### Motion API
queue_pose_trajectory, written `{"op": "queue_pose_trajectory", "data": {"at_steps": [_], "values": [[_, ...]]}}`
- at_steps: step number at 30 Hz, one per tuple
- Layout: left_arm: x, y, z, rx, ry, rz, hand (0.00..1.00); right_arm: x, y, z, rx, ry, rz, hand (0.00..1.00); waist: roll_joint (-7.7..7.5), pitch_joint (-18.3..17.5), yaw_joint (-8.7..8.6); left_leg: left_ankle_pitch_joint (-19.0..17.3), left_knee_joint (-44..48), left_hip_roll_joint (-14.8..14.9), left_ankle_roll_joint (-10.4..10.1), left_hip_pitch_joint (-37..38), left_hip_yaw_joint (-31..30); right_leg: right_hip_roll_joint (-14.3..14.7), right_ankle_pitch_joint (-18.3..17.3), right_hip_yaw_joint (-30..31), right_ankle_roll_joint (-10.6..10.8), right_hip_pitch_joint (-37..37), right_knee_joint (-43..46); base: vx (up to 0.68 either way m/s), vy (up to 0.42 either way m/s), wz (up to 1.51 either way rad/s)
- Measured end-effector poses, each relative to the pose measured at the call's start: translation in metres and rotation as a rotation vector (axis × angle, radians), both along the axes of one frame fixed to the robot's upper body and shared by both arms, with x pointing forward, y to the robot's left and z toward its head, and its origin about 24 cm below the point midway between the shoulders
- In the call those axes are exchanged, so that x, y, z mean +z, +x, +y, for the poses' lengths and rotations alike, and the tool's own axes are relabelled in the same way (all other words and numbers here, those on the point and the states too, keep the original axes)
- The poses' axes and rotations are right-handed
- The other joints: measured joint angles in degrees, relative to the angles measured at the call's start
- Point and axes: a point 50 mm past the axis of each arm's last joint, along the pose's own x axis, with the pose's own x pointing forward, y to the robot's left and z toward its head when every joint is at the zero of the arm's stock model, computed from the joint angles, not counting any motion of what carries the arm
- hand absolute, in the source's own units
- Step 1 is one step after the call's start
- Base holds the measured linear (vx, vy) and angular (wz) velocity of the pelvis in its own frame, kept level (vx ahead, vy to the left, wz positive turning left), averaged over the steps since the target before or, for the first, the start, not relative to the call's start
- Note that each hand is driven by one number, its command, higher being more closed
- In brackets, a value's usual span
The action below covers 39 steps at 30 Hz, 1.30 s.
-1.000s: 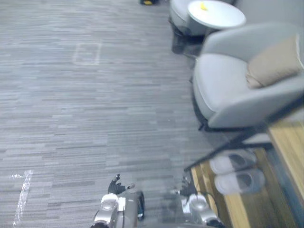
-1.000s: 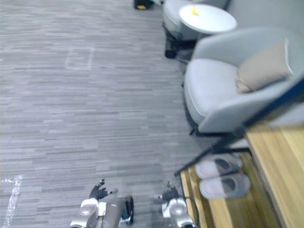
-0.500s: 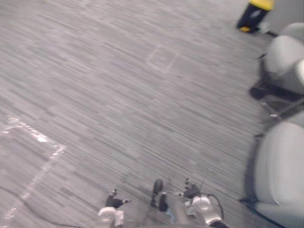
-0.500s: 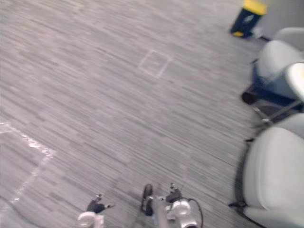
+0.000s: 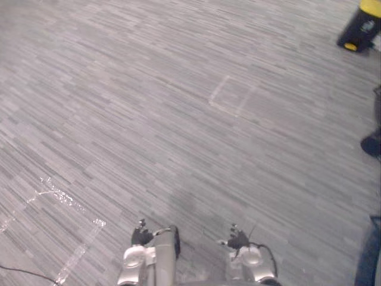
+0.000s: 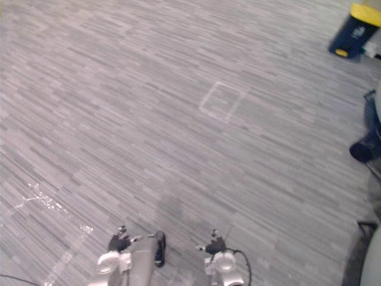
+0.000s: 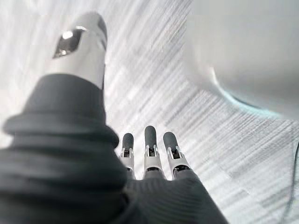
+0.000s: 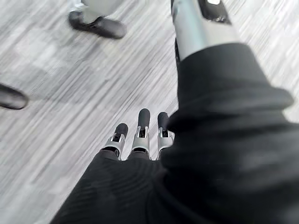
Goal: Organize the slippers on the shoe rack
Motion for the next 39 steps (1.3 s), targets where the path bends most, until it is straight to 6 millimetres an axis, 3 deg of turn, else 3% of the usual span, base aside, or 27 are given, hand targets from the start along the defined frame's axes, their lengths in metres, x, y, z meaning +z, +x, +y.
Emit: {"op": "queue_pose_trajectory", "data": {"at_steps": [1, 2, 3, 4, 6, 8, 11, 12, 14, 15, 16, 17, 18, 21, 22, 23, 24, 26, 28, 29, 30, 31, 32, 34, 36, 38, 39], "values": [[-0.001, -0.002, 0.000, 0.000, -0.003, 0.009, 0.00, 0.000, -0.001, 0.000, -0.003, 0.002, 0.001, 0.00, -0.01, 0.01, -0.05, -0.48, -0.40, -0.63, 0.74, 1.64, 0.05, -0.76, 1.05, 0.79, 0.66, -0.66, 4.24, 0.64, 0.355, 0.24], [-0.004, -0.005, -0.002, -0.006, -0.006, 0.026, 0.00, -0.002, -0.005, -0.003, -0.019, 0.005, 0.014, 0.00, 0.08, 0.07, -0.15, -1.66, -1.75, -1.61, 1.51, 6.02, -0.02, -2.10, 4.09, 3.97, 1.91, -3.99, 16.24, 0.60, 0.291, 0.21], [-0.006, -0.007, -0.003, -0.014, -0.009, 0.040, 0.00, -0.004, -0.009, -0.005, -0.032, 0.009, 0.024, 0.00, 0.24, 0.08, -0.40, -3.19, -2.89, -2.00, 1.84, 10.27, -0.38, -2.27, 3.90, 6.46, 1.15, -8.52, 30.62, 0.64, 0.272, 0.16], [-0.007, -0.008, -0.003, -0.014, -0.010, 0.049, 0.00, -0.006, -0.014, -0.005, -0.036, 0.011, 0.035, 0.00, 0.20, 0.06, -0.58, -3.90, -4.28, -2.12, 1.96, 13.52, -0.50, -2.12, 3.08, 7.09, 0.55, -12.31, 39.25, 0.42, 0.131, 0.04], [-0.008, -0.009, -0.007, -0.010, -0.022, 0.052, 0.00, -0.008, -0.023, -0.005, -0.048, 0.020, 0.043, 0.00, 0.34, -0.02, -1.09, -4.37, -8.92, -2.14, 2.25, 19.56, -0.95, -1.90, 0.03, 4.98, -1.39, -19.44, 46.71, 0.38, 0.076, 0.03], [-0.009, -0.010, -0.010, -0.006, -0.033, 0.056, 0.00, -0.009, -0.025, -0.005, -0.049, 0.023, 0.049, 0.00, 0.41, -0.16, -2.04, -4.71, -12.44, -1.74, 2.00, 23.11, -1.30, -1.44, -2.56, 1.53, -2.49, -24.38, 45.20, 0.38, 0.012, 0.10], [-0.011, -0.012, -0.015, 0.010, -0.055, 0.072, 0.00, -0.007, -0.023, -0.009, -0.061, 0.020, 0.033, 0.00, 0.62, -0.10, -3.49, -5.34, -17.27, -0.06, 1.48, 30.79, -1.24, 0.24, -5.15, -7.20, -3.18, -29.25, 30.31, 0.43, -0.074, 0.04], [-0.013, -0.013, -0.019, 0.004, -0.065, 0.082, 0.00, -0.006, -0.022, -0.011, -0.068, 0.016, 0.027, 0.00, 1.15, -0.53, -3.87, -5.49, -19.52, 1.28, 1.18, 33.03, -1.40, 2.42, -3.36, -9.92, -3.50, -29.99, 19.36, 0.42, -0.090, 0.23], [-0.014, -0.015, -0.024, -0.024, -0.066, 0.092, 0.00, -0.007, -0.022, -0.012, -0.071, 0.016, 0.034, 0.00, 0.96, -0.71, -4.22, -6.60, -21.99, 1.64, -0.91, 35.86, -2.97, 4.54, 2.21, -9.78, -4.58, -30.49, 7.58, 0.48, -0.116, 0.43], [-0.015, -0.015, -0.025, -0.033, -0.066, 0.094, 0.00, -0.008, -0.022, -0.012, -0.071, 0.017, 0.038, 0.00, 0.81, -0.99, -4.47, -7.18, -22.27, 1.71, -1.96, 36.86, -3.65, 4.96, 5.00, -8.91, -6.20, -30.84, 6.44, 0.57, -0.172, 0.48], [-0.017, -0.018, -0.028, -0.034, -0.074, 0.111, 0.00, -0.007, -0.019, -0.013, -0.072, 0.014, 0.034, 0.00, 2.19, -2.12, -5.06, -7.76, -21.85, 3.48, -3.34, 37.76, -5.57, 6.40, 6.74, -8.87, -8.74, -30.48, 8.16, 0.59, -0.182, 0.32], [-0.019, -0.023, -0.030, -0.032, -0.080, 0.123, 0.00, -0.007, -0.018, -0.013, -0.077, 0.018, 0.037, 0.00, 3.13, -2.60, -4.69, -6.71, -19.97, 4.58, -5.21, 37.15, -5.97, 6.57, 4.94, -9.47, -9.26, -30.01, 9.40, 0.72, -0.232, 0.33], [-0.019, -0.023, -0.032, -0.035, -0.080, 0.123, 0.00, -0.008, -0.020, -0.014, -0.081, 0.014, 0.045, 0.00, 3.84, -2.54, -4.89, -4.35, -14.78, 4.60, -7.05, 36.21, -7.22, 6.61, 2.54, -10.24, -9.06, -28.54, 11.01, 0.71, -0.259, 0.18], [-0.019, -0.025, -0.030, -0.001, -0.087, 0.120, 0.00, -0.010, -0.024, -0.014, -0.055, 0.004, 0.058, 0.00, 5.78, -2.17, -5.06, 5.84, 12.82, 6.75, -7.38, 26.53, -8.14, 9.62, -1.43, -10.01, -8.95, -20.12, 7.09, 0.48, -0.125, -0.15], [-0.017, -0.025, -0.025, 0.022, -0.080, 0.111, 0.00, -0.010, -0.025, -0.010, -0.043, 0.008, 0.062, 0.00, 6.23, -1.98, -4.41, 3.98, 24.52, 9.11, -6.75, 21.15, -6.71, 11.36, -3.27, -8.25, -9.50, -16.57, 5.71, 0.50, 0.017, -0.52], [-0.015, -0.022, -0.022, 0.032, -0.074, 0.094, 0.00, -0.011, -0.026, -0.006, -0.044, 0.018, 0.068, 0.00, 6.16, -1.86, -4.15, 1.98, 28.62, 10.00, -6.05, 17.74, -5.29, 11.78, -4.60, -7.39, -9.70, -13.93, 4.75, 0.57, 0.010, -0.53], [-0.012, -0.019, -0.017, 0.036, -0.060, 0.072, 0.00, -0.013, -0.031, -0.003, -0.046, 0.025, 0.087, 0.00, 4.74, -1.33, -3.63, -0.21, 28.87, 10.17, -5.17, 13.89, -3.68, 11.67, -5.50, -6.16, -9.11, -10.64, 3.06, 0.46, -0.002, -0.39], [-0.009, -0.018, -0.014, 0.041, -0.051, 0.050, 0.00, -0.014, -0.033, -0.004, -0.065, 0.033, 0.098, 0.00, 3.76, -1.34, -2.68, -3.19, 22.77, 9.75, -4.71, 8.72, -1.73, 10.84, -6.43, -3.58, -7.75, -7.14, 1.02, 0.46, 0.063, -0.64], [-0.007, -0.017, -0.011, 0.047, -0.043, 0.035, 0.00, -0.013, -0.031, -0.005, -0.080, 0.034, 0.091, 0.00, 3.43, -1.14, -2.73, -3.80, 12.99, 8.11, -4.53, 4.63, -1.36, 8.86, -8.09, -1.61, -5.98, -4.22, 0.04, 0.57, 0.225, -0.55], [-0.007, -0.017, -0.009, 0.049, -0.038, 0.032, 0.00, -0.014, -0.032, -0.005, -0.081, 0.032, 0.098, 0.00, 3.14, -1.11, -2.66, -1.78, 3.08, 5.98, -4.99, 2.51, -2.04, 6.75, -9.57, -0.35, -3.91, -2.54, -0.62, 0.53, 0.288, -0.44], [-0.007, -0.018, -0.009, 0.051, -0.037, 0.036, 0.00, -0.016, -0.034, -0.005, -0.079, 0.030, 0.109, 0.00, 3.11, -1.31, -2.48, 2.99, -3.01, 4.88, -5.53, 2.18, -3.41, 5.67, -10.82, 0.81, -2.48, -1.43, -0.87, 0.54, 0.316, -0.63], [-0.009, -0.022, -0.005, 0.053, -0.029, 0.048, 0.00, -0.018, -0.038, -0.005, -0.074, 0.029, 0.129, 0.00, 3.09, -1.95, -1.62, 6.16, -3.85, 3.84, -4.52, 3.23, -2.46, 4.69, -11.60, 2.72, -1.04, -0.15, -1.48, 0.61, 0.294, -0.51], [-0.009, -0.024, 0.001, 0.055, -0.011, 0.059, 0.00, -0.019, -0.038, -0.003, -0.043, 0.025, 0.139, 0.00, 1.07, -3.28, -1.54, 4.30, -3.60, 2.16, -3.32, 3.42, -0.01, 2.91, -10.31, 5.45, -2.38, 0.09, -2.96, 0.75, 0.348, -0.53], [-0.009, -0.024, 0.003, 0.065, -0.012, 0.058, 0.00, -0.018, -0.035, 0.000, -0.046, 0.035, 0.130, 0.00, 0.82, -3.31, -1.07, 1.54, -0.71, 2.16, -1.99, 3.62, 1.19, 2.28, -6.84, 6.91, -2.76, 0.11, -2.00, 0.64, 0.307, -0.34], [-0.010, -0.027, 0.005, 0.072, -0.013, 0.070, 0.00, -0.016, -0.032, -0.003, -0.068, 0.037, 0.117, 0.00, -0.01, -3.58, -0.86, -0.25, -0.32, 0.73, 0.43, 7.48, 2.41, 0.20, -2.99, 10.09, -0.11, -2.46, 7.34, 0.44, 0.231, -0.38], [-0.013, -0.029, 0.004, 0.077, -0.012, 0.089, 0.00, -0.016, -0.032, -0.007, -0.083, 0.038, 0.110, 0.00, 0.23, -3.23, -0.95, -3.62, -1.98, -0.35, 1.17, 12.91, 2.58, -0.87, 2.37, 14.43, 0.74, -10.61, 27.99, 0.44, 0.179, -0.38], [-0.013, -0.030, 0.004, 0.077, -0.011, 0.095, 0.00, -0.016, -0.033, -0.007, -0.083, 0.042, 0.113, 0.00, 0.25, -3.00, -1.24, -5.29, -2.49, -0.82, 1.15, 15.19, 2.59, -1.09, 2.86, 15.10, 0.69, -14.04, 37.04, 0.49, 0.145, -0.16]]}}
